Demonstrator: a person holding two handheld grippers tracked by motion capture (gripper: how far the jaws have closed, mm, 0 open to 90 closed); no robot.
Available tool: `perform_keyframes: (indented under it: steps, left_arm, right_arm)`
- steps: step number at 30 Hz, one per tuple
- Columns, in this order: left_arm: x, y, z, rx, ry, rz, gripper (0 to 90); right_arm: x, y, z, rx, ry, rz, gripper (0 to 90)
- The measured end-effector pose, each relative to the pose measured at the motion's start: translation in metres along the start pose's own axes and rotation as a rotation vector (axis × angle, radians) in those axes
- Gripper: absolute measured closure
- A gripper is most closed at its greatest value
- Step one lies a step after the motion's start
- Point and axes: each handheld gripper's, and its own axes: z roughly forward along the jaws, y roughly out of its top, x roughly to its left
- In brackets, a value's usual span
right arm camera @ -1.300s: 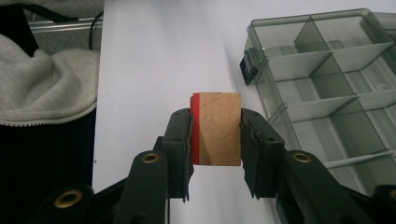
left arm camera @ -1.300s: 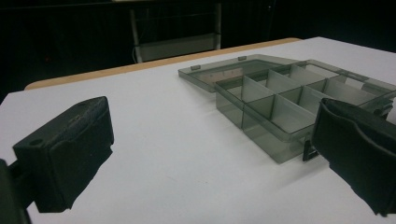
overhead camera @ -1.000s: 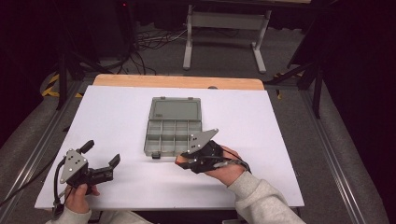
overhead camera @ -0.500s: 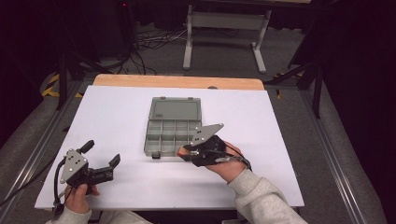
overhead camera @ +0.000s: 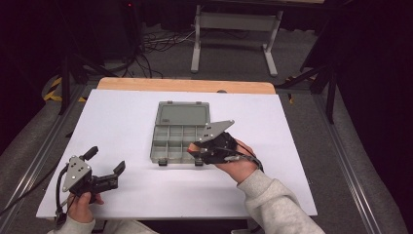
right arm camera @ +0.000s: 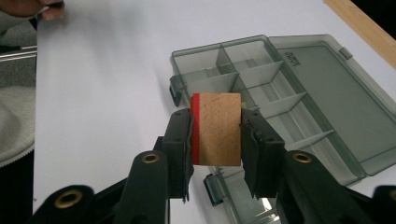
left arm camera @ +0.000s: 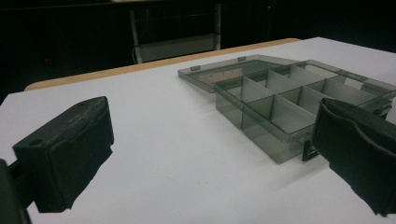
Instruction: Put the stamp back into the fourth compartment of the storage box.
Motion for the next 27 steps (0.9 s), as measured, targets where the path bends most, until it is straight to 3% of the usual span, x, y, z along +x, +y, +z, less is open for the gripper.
perform_keyframes:
  steps: [27]
  left_arm:
    - [0.000,0.000,0.000,-0.001,-0.003,-0.001,0.2]
  right_arm:
    - [-0.039,0.006,0.008,0.023,-0.050,0.083,65.4]
